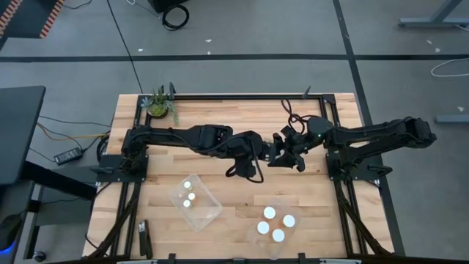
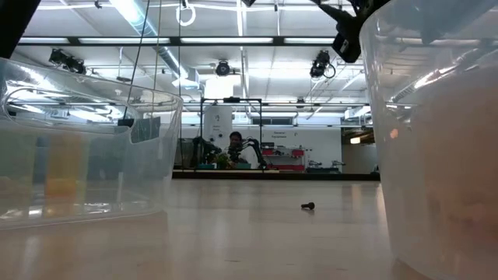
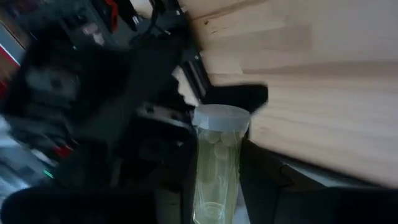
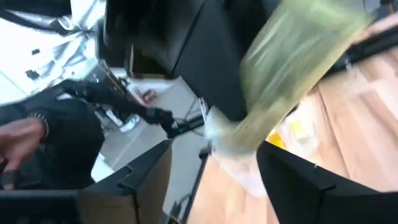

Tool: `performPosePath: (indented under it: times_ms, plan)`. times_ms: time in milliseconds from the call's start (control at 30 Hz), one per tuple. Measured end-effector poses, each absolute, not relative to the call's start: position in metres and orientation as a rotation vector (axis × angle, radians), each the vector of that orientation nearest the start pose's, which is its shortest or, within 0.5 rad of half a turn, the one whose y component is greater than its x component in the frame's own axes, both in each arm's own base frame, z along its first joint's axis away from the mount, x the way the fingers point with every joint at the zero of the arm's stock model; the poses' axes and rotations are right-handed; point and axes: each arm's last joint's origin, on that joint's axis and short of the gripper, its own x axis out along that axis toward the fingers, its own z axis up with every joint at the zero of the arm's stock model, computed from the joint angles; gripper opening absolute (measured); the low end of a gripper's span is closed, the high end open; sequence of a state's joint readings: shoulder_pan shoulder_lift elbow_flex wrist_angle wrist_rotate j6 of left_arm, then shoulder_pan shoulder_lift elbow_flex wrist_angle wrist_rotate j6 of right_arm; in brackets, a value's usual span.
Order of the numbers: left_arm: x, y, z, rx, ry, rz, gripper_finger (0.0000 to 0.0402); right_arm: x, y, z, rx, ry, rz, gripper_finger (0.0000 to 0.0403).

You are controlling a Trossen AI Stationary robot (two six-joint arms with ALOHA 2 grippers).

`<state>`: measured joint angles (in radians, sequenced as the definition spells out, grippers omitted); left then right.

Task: Pick and place medicine bottles into bin by pill shape (circle, oval)
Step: Adjust the small yellow pill bottle

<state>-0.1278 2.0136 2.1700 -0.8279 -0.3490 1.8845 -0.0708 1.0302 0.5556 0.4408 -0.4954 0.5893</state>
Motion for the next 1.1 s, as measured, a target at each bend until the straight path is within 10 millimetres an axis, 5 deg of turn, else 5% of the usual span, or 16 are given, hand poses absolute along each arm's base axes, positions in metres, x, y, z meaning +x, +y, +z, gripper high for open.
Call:
performPosePath:
  times_ms: [233,567,900,1100]
  plan:
    - [0.436,-0.037,0.376,1.551,0.713,-0.407,0.0106,0.209,-0.013,0.261,0.545,0.265,0.28,0.0268]
    - [0.439,-0.021,0.377,0.901,0.635,-0.357,0.0107,0.173,-0.021,0.27,0.062,0.251,-0.001,0.0257]
    - [0.452,0.008,0.395,0.251,0.465,-0.108,0.01,0.181,-0.006,0.27,-0.218,0.231,-0.085,0.0239]
    - [0.454,0.011,0.397,0.1,0.431,-0.062,0.0099,0.177,0.002,0.265,-0.26,0.165,-0.094,0.0228]
